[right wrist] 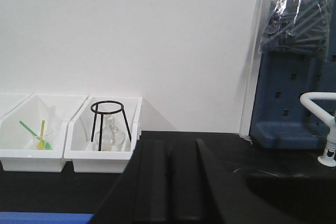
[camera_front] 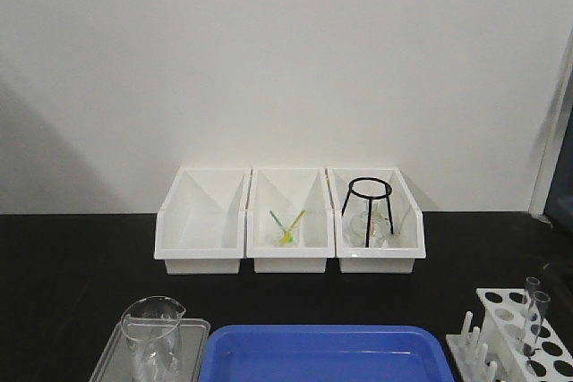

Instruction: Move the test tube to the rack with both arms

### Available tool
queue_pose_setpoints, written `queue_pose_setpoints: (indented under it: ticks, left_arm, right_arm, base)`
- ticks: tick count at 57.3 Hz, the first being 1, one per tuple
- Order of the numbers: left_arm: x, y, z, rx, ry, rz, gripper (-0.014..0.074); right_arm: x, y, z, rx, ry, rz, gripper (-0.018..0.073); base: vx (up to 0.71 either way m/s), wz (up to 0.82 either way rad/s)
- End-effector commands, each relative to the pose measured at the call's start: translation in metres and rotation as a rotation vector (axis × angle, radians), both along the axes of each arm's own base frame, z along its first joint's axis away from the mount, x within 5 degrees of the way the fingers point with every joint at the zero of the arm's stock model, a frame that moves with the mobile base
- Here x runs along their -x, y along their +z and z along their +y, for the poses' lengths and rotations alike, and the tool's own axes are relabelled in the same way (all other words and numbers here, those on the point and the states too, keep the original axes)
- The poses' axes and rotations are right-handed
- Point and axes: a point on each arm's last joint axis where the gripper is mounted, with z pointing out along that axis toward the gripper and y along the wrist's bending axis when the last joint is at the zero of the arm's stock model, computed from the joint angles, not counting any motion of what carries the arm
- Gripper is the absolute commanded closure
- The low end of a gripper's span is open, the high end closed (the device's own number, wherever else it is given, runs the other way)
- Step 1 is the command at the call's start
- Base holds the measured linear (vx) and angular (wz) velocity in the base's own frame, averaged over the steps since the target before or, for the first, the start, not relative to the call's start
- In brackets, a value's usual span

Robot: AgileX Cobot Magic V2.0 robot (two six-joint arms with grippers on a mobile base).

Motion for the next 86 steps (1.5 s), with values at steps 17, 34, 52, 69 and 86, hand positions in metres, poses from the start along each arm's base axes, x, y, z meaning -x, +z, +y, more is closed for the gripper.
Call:
queue_pose_setpoints:
  ticks: [17, 34, 52, 69, 86]
  left_arm:
    - [0.008, -0.032, 0.005, 0.091, 0.069, 0.025, 0.06]
    - [0.008, -0.025, 0.003, 0.096, 0.049, -0.048, 0.06]
    - [0.008, -0.025, 0.001, 0.075, 0.019, -0.049, 0.06]
    - [0.008, -0.025, 0.001, 0.071, 0.019, -0.05, 0.06]
    - [0.008, -0.025, 0.001, 0.071, 0.019, -0.05, 0.06]
  right_arm:
    - [0.001, 0.017, 0.002, 0.01, 0.018, -0.102, 0.057]
    - [0.001, 0.017, 0.002, 0.01, 0.018, -0.102, 0.057]
    - [0.001, 0.017, 0.002, 0.01, 0.018, -0.102, 0.057]
    - [0.001, 0.017, 0.002, 0.01, 0.018, -0.102, 0.057]
    - [0.001, 0.017, 0.002, 0.01, 0.018, -0.102, 0.057]
  base:
    - [0.0, 0.0]
    - [0.0, 0.0]
    - [0.0, 0.0]
    - [0.0, 0.0]
    - [0.0, 0.0]
